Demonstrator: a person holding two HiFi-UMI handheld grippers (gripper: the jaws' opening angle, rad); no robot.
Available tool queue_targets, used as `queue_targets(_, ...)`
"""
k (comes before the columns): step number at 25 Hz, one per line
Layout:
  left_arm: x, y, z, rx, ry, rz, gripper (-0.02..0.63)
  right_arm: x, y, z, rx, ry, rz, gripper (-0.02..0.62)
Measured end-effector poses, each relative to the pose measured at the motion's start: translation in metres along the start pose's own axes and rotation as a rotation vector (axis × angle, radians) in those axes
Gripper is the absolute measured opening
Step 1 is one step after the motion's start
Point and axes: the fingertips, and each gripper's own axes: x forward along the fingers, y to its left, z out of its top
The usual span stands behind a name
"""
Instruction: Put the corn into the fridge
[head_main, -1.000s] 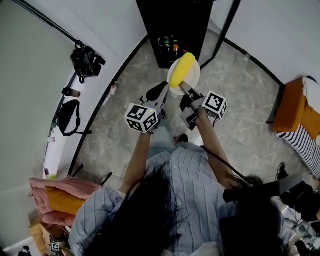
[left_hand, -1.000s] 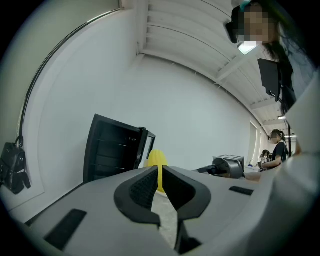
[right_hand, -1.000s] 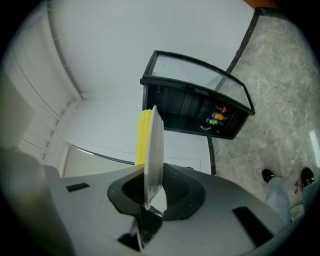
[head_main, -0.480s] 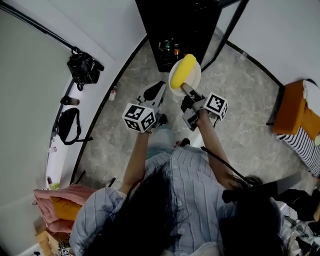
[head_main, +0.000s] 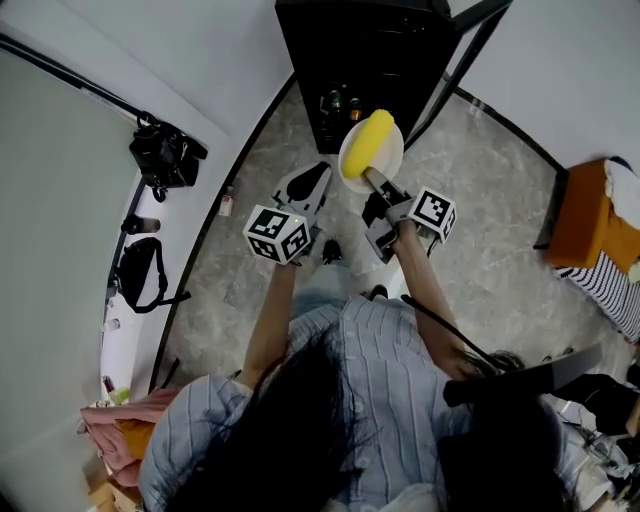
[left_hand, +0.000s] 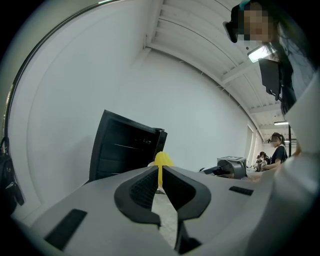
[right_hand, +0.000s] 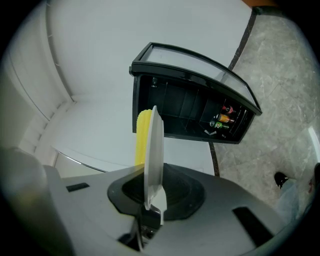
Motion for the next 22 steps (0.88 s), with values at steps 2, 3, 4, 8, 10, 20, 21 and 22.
queue_targets(2, 0.005, 0.014, 0.003, -0.005, 0.006, -0.009, 0.023, 0.012, 0.002, 0.0, 0.005, -0.006, -0.005, 0.048)
queue_targets(3, 0.008, 0.019, 0.005, -0.006, 0.009, -0.016, 0.023, 0.017, 0.002, 0.001, 0.006, -0.01, -0.006, 0.048)
queue_targets(4, 0.011, 0.024, 0.006, -0.006, 0.012, -0.023, 0.023, 0.022, 0.001, 0.002, 0.007, -0.015, -0.008, 0.048)
queue_targets(8, 0.018, 0.039, 0.007, -0.002, 0.022, -0.054, 0.023, 0.035, -0.003, 0.003, 0.004, -0.039, -0.018, 0.048)
queue_targets(10, 0.02, 0.049, 0.007, -0.003, 0.028, -0.069, 0.023, 0.043, -0.004, 0.003, 0.01, -0.051, -0.022, 0.048)
queue_targets(20, 0.021, 0.074, 0.001, -0.015, 0.057, -0.125, 0.023, 0.063, -0.015, -0.002, 0.024, -0.102, -0.037, 0.048)
queue_targets(21, 0.021, 0.076, -0.001, -0.017, 0.062, -0.128, 0.023, 0.064, -0.016, -0.002, 0.031, -0.104, -0.04, 0.048)
queue_targets(22, 0.021, 0.077, -0.003, -0.019, 0.067, -0.131, 0.023, 0.065, -0.018, -0.003, 0.038, -0.105, -0.043, 0.048)
